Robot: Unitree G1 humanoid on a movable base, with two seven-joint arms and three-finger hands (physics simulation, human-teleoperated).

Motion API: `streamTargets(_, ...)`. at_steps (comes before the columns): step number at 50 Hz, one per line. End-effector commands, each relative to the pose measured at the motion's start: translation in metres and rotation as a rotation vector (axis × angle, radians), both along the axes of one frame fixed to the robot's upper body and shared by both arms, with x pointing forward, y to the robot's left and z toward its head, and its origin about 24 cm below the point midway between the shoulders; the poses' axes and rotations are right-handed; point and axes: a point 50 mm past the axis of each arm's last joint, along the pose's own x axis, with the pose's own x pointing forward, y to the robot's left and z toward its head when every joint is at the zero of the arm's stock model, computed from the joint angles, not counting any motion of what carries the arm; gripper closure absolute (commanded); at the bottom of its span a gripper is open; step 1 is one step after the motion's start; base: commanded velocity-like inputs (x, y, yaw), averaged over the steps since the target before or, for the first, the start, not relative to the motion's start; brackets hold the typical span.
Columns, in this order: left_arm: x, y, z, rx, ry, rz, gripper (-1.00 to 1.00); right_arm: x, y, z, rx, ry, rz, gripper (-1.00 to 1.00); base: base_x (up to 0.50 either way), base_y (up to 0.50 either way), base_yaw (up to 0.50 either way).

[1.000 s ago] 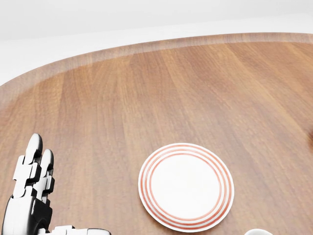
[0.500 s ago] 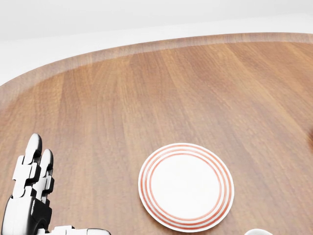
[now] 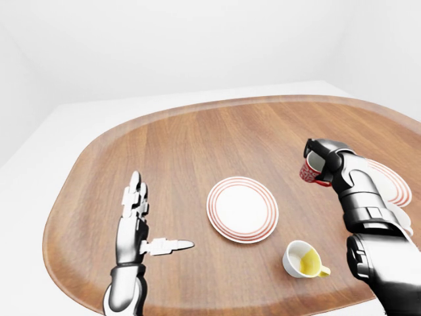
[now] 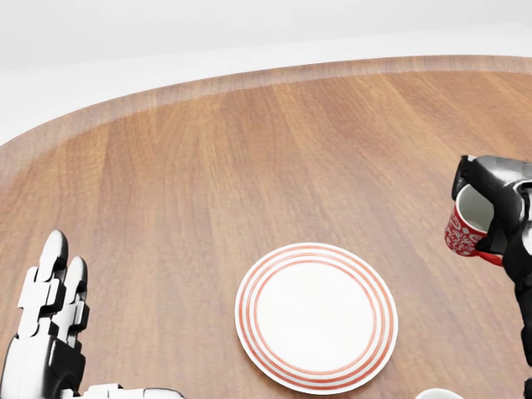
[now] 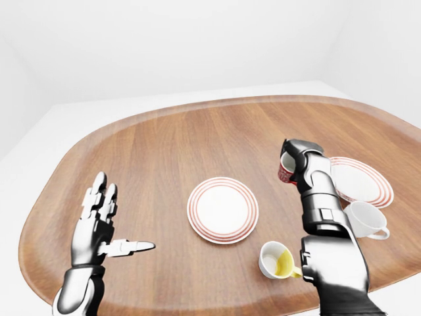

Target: Put the red mug on the left plate.

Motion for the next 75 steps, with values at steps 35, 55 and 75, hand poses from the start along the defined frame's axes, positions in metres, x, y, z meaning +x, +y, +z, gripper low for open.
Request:
streamTargets(35, -0.001, 0.004, -0.006, -0.018, 0.026, -0.006, -1.0, 0.021, 0.238, -0.058, -0.132, -0.12, 0.571, 1.0, 0.0, 0.0, 0.0)
streamTargets(55, 0.003, 0.004, -0.007, -0.021, 0.026, -0.008, -1.0, -0.001, 0.218, -0.106, 0.239, 0.052, 0.499, 1.0, 0.0, 0.0, 0.0)
streamTargets(75, 0.005, 0.005, -0.008, -0.024, 0.026, -0.004, -1.0, 0.001, 0.199, -0.109, -0.12, 0.137, 0.477, 1.0, 0.0, 0.0, 0.0)
